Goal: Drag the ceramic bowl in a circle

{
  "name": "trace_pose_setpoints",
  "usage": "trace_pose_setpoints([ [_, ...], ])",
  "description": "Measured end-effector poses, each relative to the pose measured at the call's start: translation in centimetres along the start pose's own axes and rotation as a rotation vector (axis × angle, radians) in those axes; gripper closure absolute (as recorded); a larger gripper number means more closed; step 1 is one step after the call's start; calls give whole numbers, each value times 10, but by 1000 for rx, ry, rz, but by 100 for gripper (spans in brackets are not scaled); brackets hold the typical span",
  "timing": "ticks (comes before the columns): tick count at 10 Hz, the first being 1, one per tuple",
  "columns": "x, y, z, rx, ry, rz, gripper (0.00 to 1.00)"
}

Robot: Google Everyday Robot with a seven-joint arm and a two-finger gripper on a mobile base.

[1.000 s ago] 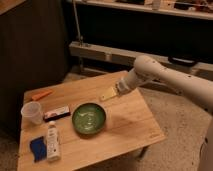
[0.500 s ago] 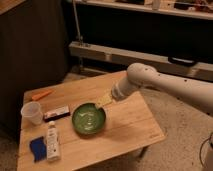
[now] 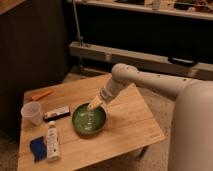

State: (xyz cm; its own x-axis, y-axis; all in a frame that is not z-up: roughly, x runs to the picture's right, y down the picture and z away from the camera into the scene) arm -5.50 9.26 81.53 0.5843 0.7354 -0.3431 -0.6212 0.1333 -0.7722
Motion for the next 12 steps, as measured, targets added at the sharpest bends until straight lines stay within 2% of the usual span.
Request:
trace_pose_setpoints([
  [3,-2,-10,15,-15,57,4,20],
  [6,3,-22,26,-18,85,13,20],
  [9,8,-27,34,-28,95,19,20],
  [10,9,-27,34,-31,97,20,23],
  [11,11,-27,35,-35,99,22,31],
  [12,12,-27,37,-39,102,23,43],
])
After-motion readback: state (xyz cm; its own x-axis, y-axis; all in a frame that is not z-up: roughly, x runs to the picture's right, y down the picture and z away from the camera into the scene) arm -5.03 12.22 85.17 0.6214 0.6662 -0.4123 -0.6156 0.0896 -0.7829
